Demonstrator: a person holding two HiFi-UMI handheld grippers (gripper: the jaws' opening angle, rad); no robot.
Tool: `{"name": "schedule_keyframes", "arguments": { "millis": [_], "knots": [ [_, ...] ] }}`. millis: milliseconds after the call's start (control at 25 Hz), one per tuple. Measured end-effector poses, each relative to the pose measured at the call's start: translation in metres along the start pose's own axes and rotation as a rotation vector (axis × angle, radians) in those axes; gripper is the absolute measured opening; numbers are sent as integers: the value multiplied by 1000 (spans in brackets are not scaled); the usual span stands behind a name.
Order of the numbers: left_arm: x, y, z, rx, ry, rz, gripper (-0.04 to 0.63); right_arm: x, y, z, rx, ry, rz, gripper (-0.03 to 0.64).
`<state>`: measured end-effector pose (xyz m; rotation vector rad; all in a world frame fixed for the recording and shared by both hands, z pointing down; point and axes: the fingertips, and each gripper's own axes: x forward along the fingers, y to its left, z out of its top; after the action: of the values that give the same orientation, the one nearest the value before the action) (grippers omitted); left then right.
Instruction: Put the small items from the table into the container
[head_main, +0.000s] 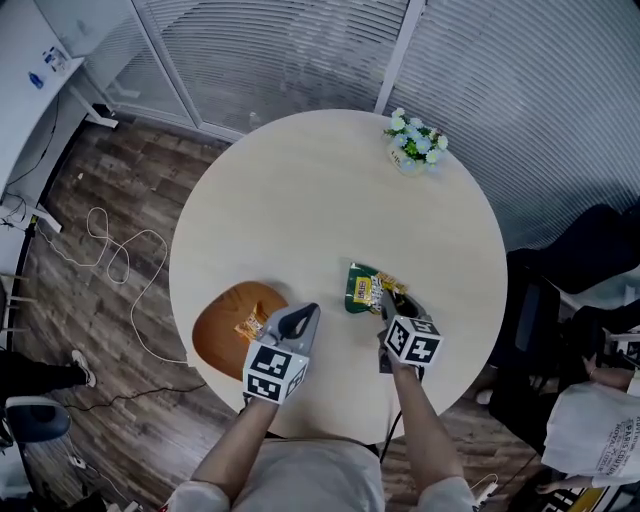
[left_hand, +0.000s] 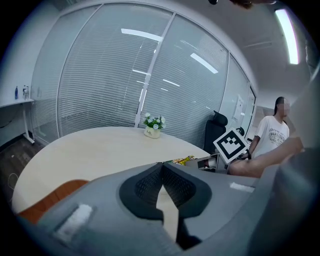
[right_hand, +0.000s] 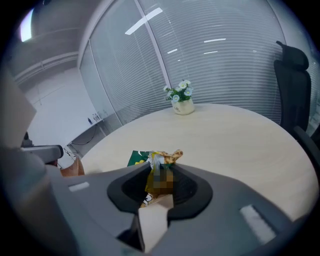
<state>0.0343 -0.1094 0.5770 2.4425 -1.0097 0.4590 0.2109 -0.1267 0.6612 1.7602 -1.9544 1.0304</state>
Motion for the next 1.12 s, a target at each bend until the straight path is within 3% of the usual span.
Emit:
{"name": "schedule_keyframes", "arguments": {
  "millis": [280,600,1120],
  "knots": [
    [-38,28,11,-9,-55,47,-3,-22,78,32,-25,-81,104,84],
    [-95,76,12,-37,-95,145,-3,-22,178,21,-142,-59,233,83],
    [-189,143,-20,-119,-125,314,-3,-12,293,-60,-291,136,401,89]
  ]
}}
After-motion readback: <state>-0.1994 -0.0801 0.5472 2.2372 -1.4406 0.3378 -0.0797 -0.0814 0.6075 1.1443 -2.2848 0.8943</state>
